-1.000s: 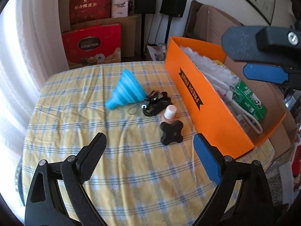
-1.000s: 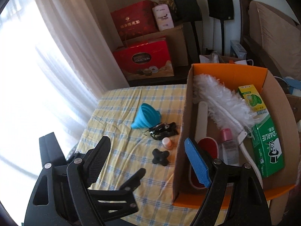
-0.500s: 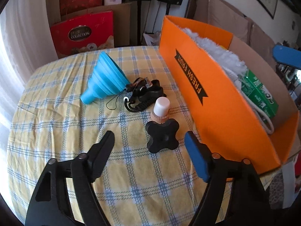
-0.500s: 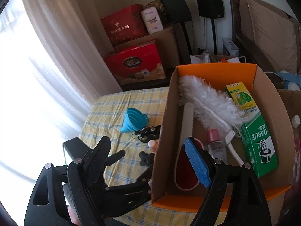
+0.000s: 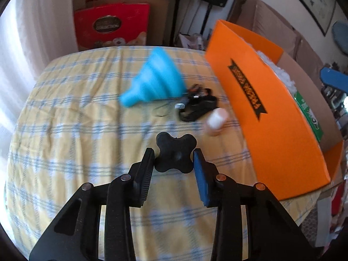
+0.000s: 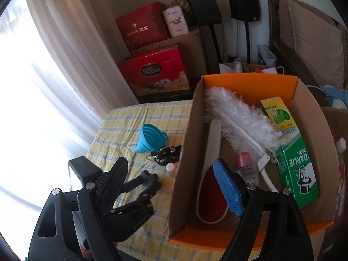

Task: Organize objects

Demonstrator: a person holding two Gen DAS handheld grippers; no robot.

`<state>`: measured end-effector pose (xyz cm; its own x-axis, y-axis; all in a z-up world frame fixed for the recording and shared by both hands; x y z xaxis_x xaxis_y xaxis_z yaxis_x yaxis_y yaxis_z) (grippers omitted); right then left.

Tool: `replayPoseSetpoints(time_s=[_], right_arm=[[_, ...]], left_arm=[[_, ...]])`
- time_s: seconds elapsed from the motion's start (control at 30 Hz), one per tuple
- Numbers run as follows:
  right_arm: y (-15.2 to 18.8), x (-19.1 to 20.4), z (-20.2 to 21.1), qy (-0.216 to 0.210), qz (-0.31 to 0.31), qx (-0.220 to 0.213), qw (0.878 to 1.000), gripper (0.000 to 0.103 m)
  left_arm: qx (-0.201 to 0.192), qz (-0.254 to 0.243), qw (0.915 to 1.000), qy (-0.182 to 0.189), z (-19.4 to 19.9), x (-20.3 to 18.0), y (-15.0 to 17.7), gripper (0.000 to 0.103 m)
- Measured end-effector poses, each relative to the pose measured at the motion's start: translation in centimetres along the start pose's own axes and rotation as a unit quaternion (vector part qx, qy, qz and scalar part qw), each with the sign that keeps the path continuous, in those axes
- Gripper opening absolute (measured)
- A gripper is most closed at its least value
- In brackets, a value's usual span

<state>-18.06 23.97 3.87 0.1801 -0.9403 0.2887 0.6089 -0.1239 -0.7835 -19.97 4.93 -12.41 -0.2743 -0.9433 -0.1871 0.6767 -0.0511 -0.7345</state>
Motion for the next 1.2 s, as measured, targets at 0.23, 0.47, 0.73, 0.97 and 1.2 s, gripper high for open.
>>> replayPoseSetpoints(time_s=[0.23,0.47,0.73,0.97,1.2], right_arm=[[-0.3,2.1,-3.4,-0.019,0.023,0.036,0.999,0.054],[0.3,3.6,-7.8,0.008,0.081,0.09,0.993,0.031],[1.7,4.7,-11.5,0.028,0.115,0.133,0.984,0.027],[2.9,4.7,-13.9,0.042,0.108,0.161,0.98,0.027],[3.3,4.7,-14.8,0.048,0.104,0.172,0.978,0.027]], left_arm=[[-0.003,0.02,0.9997,-0.01,2.6,3.4,0.3,0.034],[-0.008,0.035,0.9993,-0.007,4.3,5.3,0.3,0.034],[-0.01,0.042,0.9991,0.001,5.0,5.7,0.4,0.034],[-0.011,0.048,0.9988,0.005,5.2,6.0,0.3,0.034],[-0.011,0.055,0.9984,0.008,5.1,6.5,0.3,0.034]])
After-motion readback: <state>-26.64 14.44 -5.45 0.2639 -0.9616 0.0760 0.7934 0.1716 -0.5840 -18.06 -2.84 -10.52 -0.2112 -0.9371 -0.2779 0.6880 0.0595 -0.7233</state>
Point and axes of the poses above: each gripper's, at about its wrist camera, not at the fingertips, and z roughly against the way its jaws point, x to its left, y to its underside, the point moved 3 cm from there along -z, roughly the way its jaws point, and after that the axes turned 15 degrees about -x, right-handed, at the moved point
